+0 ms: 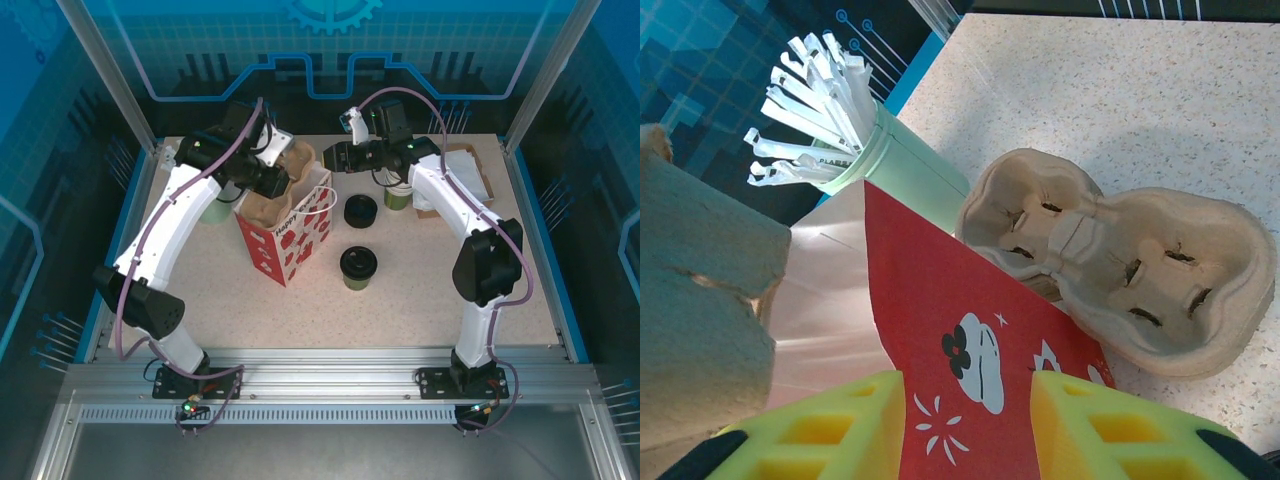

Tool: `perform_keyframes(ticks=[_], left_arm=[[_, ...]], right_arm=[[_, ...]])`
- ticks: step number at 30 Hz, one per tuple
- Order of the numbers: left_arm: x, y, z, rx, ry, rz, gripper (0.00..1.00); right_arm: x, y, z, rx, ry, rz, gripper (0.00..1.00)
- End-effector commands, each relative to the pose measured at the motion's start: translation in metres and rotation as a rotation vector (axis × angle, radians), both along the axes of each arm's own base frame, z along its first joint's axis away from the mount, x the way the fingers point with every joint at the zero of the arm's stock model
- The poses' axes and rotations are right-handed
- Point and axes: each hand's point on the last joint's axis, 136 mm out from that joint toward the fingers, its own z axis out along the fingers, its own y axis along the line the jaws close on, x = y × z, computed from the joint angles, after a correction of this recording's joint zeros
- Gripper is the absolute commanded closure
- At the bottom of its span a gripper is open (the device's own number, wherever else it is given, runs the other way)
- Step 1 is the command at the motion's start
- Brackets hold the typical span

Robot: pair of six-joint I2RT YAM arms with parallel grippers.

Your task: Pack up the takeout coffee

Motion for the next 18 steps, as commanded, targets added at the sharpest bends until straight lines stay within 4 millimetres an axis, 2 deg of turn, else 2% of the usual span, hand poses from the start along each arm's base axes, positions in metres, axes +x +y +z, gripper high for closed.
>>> perform_keyframes(ticks=[1,18], left_arm=[[-0.012,0.008,-0.005,0.018,0.037,-0.007,0.87],[-0.01,0.012,-0.028,0.074,0.097,-0.003,0.87]], right_arm=[[0.0,0.005,-0.004,-0.01,0.02,-0.002,0.61],[-0.003,0.01,0.003,-0.006,0.009,0.011,0.61]])
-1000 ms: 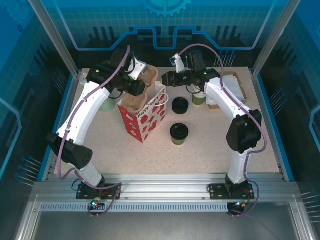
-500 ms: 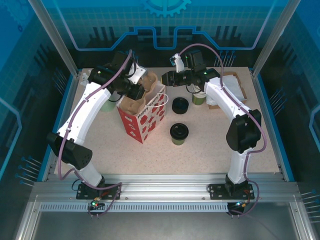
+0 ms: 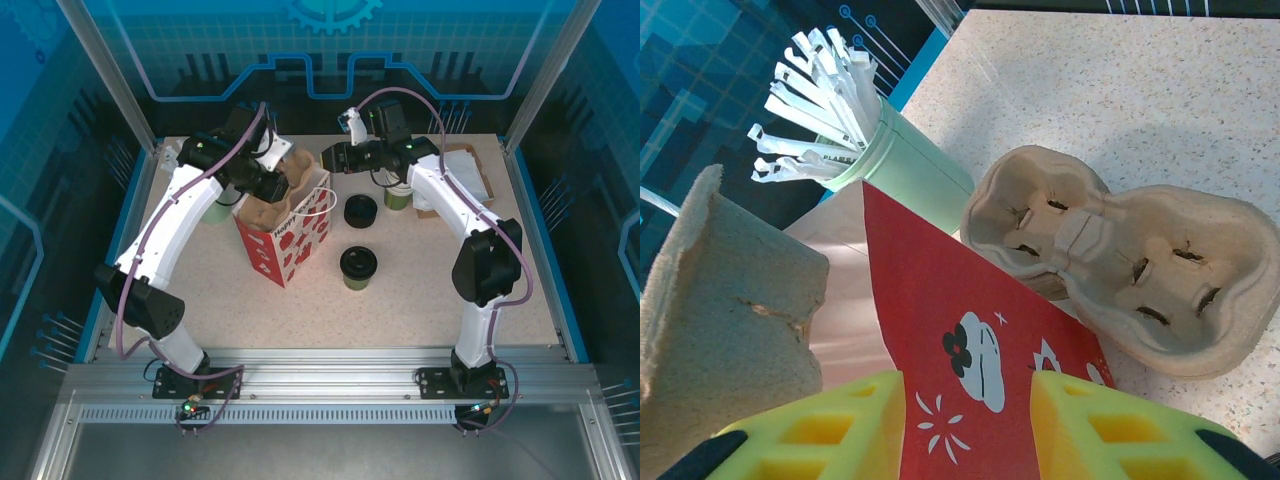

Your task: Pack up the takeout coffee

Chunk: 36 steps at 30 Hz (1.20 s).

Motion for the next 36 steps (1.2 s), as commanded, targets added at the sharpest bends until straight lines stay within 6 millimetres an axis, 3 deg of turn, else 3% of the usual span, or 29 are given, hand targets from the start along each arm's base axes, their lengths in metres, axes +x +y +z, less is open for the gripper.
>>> perform_keyframes(ticks=[1,17,24,31,36], left_arm=[[-0.003,0.01,-0.016,0.053,0.056,0.008,0.87],[-0.002,0.009,-0.029,0.074,0.105,0.004,0.87],[-0.006,0.011,-0.022,0.068,0.095,0.014,0.87],[-0.008,0.014,-0.017,0.071,0.082,0.02,0.87],[-0.01,0.014,-0.016,0.071,0.076,0.019,0.87]], right_arm=[[0.0,0.008,0.001,-0.004,0.006,0.005,0.61],[-0.001,0.011,0.002,-0.01,0.004,0.009,0.61],[-0.002,0.01,0.005,-0.014,-0.004,0.012,0.6],[-0.014,0.005,0.024,0.005,-0.037,0.046,0.51],[-0.024,0.009,0.022,0.033,-0.015,0.092,0.47]])
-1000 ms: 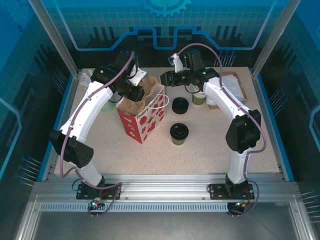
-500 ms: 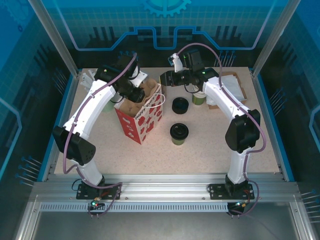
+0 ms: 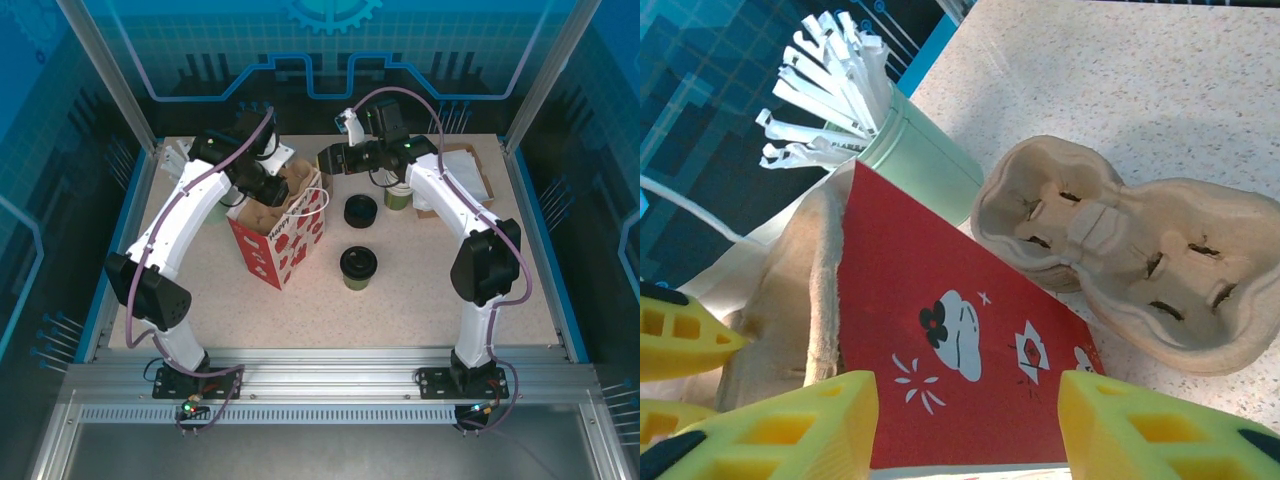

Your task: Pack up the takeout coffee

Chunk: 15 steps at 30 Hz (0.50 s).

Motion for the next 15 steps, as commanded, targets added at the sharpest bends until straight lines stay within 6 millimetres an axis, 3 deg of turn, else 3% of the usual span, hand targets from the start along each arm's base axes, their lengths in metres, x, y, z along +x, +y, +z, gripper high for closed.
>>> perform_keyframes(ticks=[1,15], left_arm=[[-0.01,0.01,0.008,0.015,-0.012,0.006,0.87],[-0.01,0.011,0.007,0.02,-0.014,0.006,0.87]], right_arm=[[-0.019,0.005,0.02,0.041,-0.016,0.065,0.46],[-0.026,0.008,0.006,0.017,0.015,0.087,0.46]])
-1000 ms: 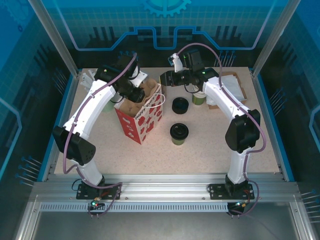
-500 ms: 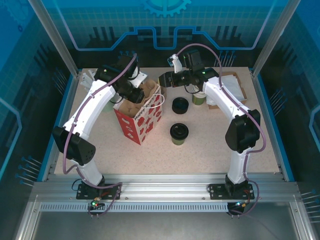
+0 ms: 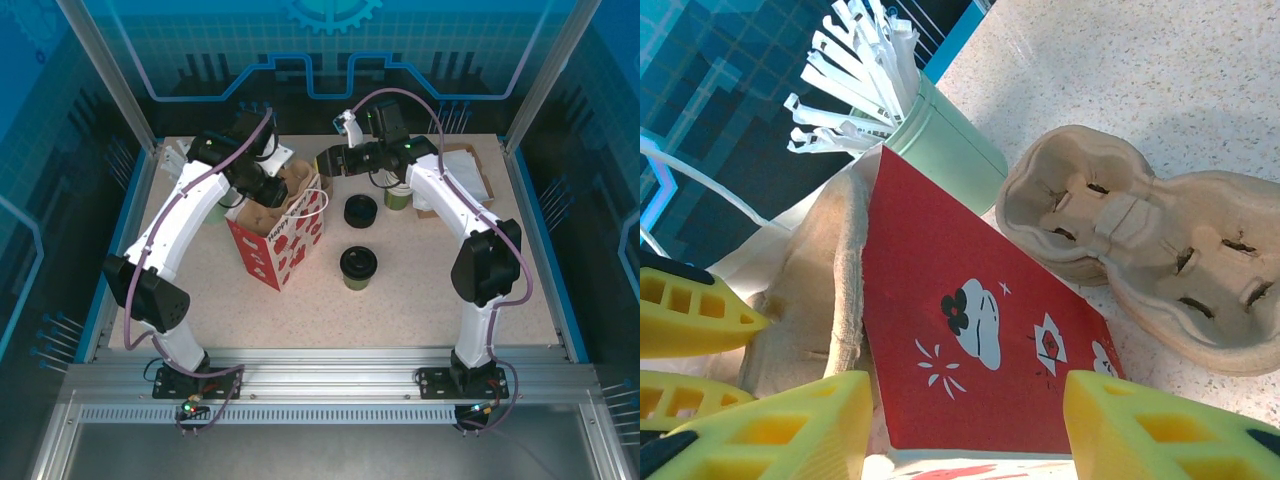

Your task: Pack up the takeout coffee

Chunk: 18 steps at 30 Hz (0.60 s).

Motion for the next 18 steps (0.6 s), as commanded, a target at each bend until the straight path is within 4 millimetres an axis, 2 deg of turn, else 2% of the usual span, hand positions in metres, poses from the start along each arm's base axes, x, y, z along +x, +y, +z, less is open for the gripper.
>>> perform_keyframes(ticks=[1,12,18], left_arm=[[-0.007,0.01,0.006,0.019,-0.011,0.004,0.87],[-0.008,0.011,0.006,0.025,-0.011,0.003,0.87],[-0.012,0.013,0.006,0.029,-0.009,0.004,0.87]], right_arm=[[-0.018,0.005,0.003,-0.003,0.01,0.045,0.47],[-0.018,0.009,-0.007,-0.039,0.023,0.047,0.46],[-0.009,0.003,-0.012,-0.11,0.002,-0.008,0.52]])
